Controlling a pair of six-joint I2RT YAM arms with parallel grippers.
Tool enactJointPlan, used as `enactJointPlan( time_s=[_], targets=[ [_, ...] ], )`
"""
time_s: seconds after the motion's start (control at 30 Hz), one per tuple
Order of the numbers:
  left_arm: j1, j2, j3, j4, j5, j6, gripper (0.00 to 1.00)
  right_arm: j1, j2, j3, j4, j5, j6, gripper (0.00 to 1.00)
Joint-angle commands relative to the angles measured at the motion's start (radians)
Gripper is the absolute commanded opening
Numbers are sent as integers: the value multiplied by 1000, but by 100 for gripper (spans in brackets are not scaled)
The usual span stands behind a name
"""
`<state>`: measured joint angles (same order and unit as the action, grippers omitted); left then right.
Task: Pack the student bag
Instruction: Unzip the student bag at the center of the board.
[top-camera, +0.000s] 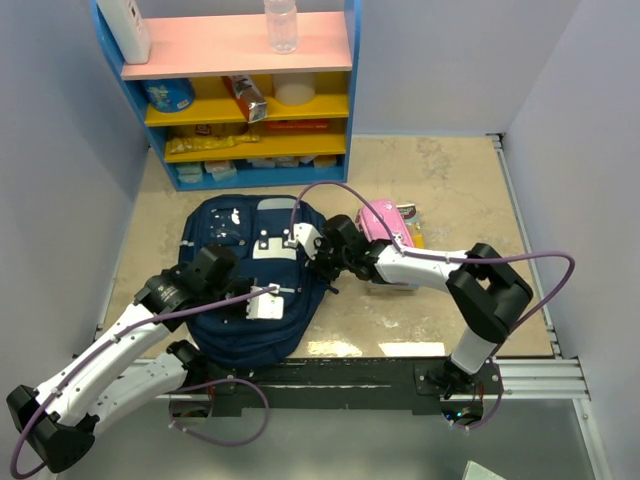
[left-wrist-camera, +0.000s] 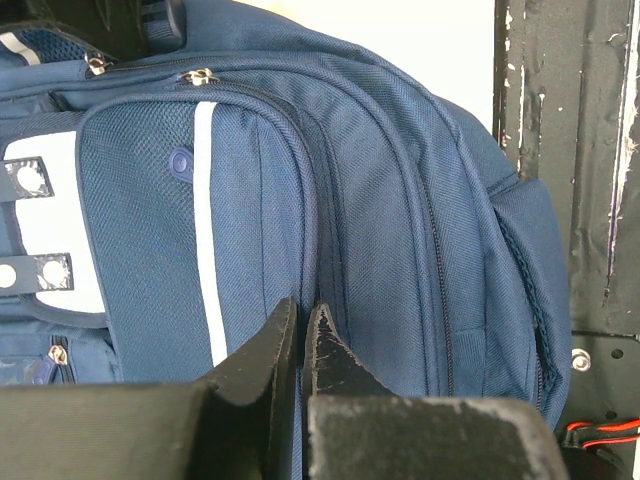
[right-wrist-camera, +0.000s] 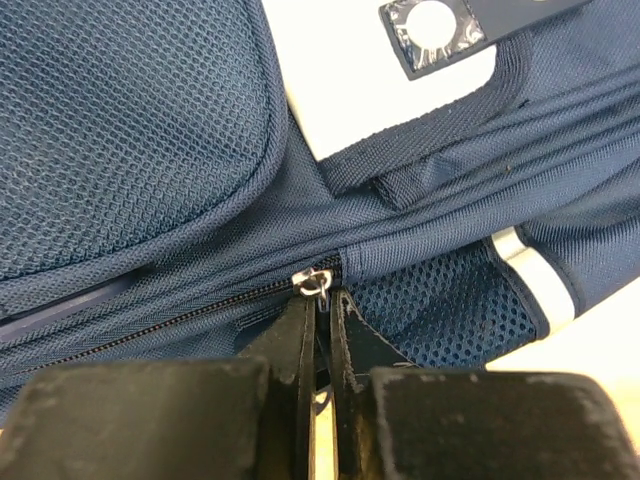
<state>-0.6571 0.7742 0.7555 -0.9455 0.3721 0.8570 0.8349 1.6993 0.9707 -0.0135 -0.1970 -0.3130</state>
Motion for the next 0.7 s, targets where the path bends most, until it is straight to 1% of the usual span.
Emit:
enactJointPlan(
  time_s=[0.0, 0.2, 0.3, 0.37, 0.47, 0.63, 0.67],
  targets=[
    [1, -7, 42, 20, 2, -4, 0, -2, -81, 2, 44, 11, 32, 0],
    [1, 31, 48, 45, -13, -55, 0, 0, -168, -44, 17, 48, 98, 0],
    [1, 33, 42, 80, -39, -88, 0, 10, -205, -55, -6, 42, 150, 0],
    [1, 28, 44, 105, -41, -98, 0, 23, -222, -70, -19, 66, 173, 0],
    [2, 23, 56, 143, -45, -134, 0, 50, -208, -72, -57, 70, 225, 0],
    [1, 8, 85, 230, -64, -214, 0, 148, -173, -75, -121, 142, 299, 0],
    [1, 8, 85, 241, -81, -229, 0, 164, -173, -76, -121, 146, 336, 0]
  ],
)
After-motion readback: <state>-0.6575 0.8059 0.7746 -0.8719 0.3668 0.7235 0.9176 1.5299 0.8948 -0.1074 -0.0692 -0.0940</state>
